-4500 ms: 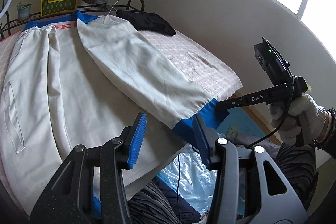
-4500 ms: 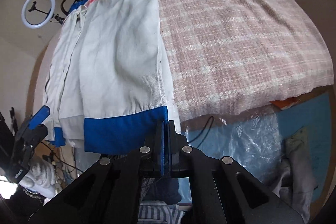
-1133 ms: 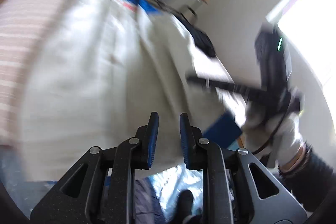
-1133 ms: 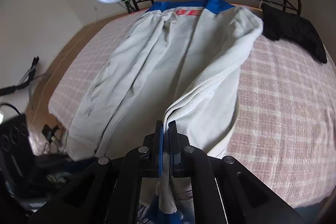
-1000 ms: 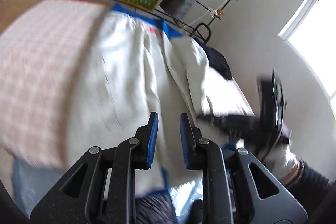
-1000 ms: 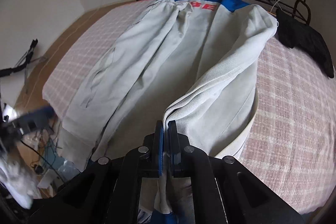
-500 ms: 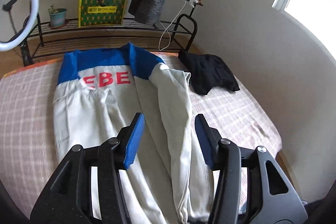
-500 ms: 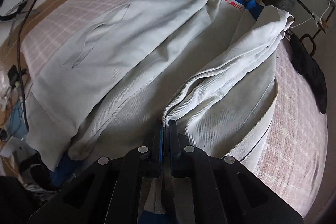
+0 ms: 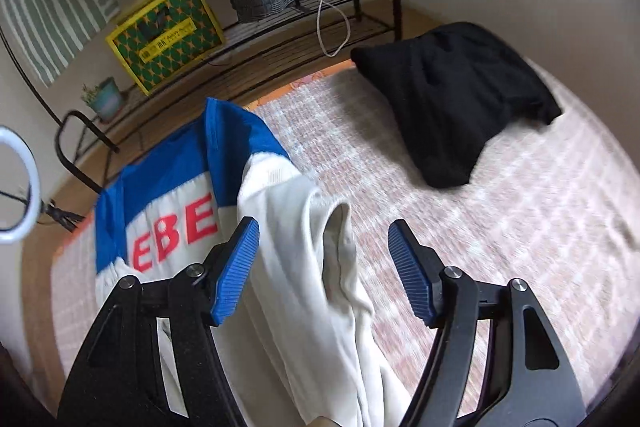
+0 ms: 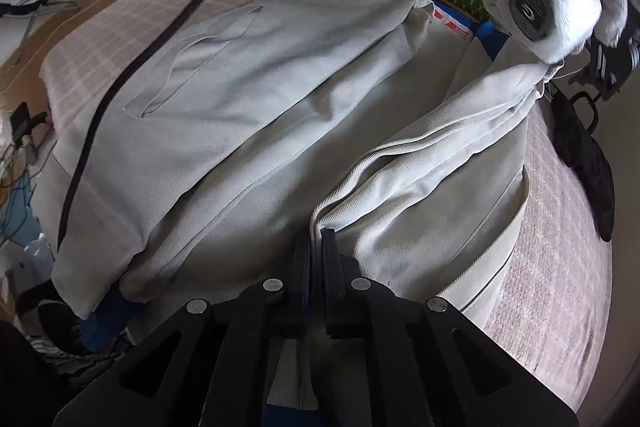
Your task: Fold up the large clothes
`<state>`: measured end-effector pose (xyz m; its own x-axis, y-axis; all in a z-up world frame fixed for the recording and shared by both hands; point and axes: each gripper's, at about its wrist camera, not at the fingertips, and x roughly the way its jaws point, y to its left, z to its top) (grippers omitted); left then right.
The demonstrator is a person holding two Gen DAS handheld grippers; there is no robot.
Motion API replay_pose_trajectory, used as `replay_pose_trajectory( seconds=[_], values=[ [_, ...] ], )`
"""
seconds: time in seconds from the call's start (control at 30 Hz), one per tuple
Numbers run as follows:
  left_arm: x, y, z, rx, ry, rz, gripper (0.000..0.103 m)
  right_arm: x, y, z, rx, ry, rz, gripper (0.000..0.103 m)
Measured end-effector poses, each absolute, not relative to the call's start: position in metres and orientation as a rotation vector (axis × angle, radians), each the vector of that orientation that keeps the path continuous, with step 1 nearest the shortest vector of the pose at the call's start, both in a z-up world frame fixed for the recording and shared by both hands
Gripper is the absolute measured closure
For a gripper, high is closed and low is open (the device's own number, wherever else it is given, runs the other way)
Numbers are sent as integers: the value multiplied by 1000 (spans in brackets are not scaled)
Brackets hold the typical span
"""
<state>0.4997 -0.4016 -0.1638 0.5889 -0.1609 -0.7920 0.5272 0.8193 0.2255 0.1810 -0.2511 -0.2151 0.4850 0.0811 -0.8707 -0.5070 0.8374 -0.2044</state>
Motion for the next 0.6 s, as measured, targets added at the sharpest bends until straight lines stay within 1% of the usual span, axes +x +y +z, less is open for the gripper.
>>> replay_pose_trajectory(
  seconds=[0.1,0.13,0.17,0.2,0.3,0.43,0.53,0.6],
  values=[
    [513,-416,-184,598,852,-307,32,182,-254,-214,-447,1017,386,99],
    [519,-414,-188,606,854,-295,35,182,-256,-214,-433,1022,389,99],
    [523,-410,-189,595,855,-294,54,182,-257,-213,-425,1025,391,99],
    [529,-401,-189,563,871,-294,90,183,-258,-214,-423,1026,392,99],
    [540,-371,-174,432,895,-341,94,182,-258,-213,-420,1024,394,99],
    [557,-300,-155,148,916,-405,94,187,-264,-208,-359,1033,401,99],
    [578,-248,-174,-31,987,-416,94,184,-263,-203,-354,1021,411,99],
    [585,-232,-193,-89,1015,-425,94,179,-261,-202,-369,1012,406,99]
  ],
)
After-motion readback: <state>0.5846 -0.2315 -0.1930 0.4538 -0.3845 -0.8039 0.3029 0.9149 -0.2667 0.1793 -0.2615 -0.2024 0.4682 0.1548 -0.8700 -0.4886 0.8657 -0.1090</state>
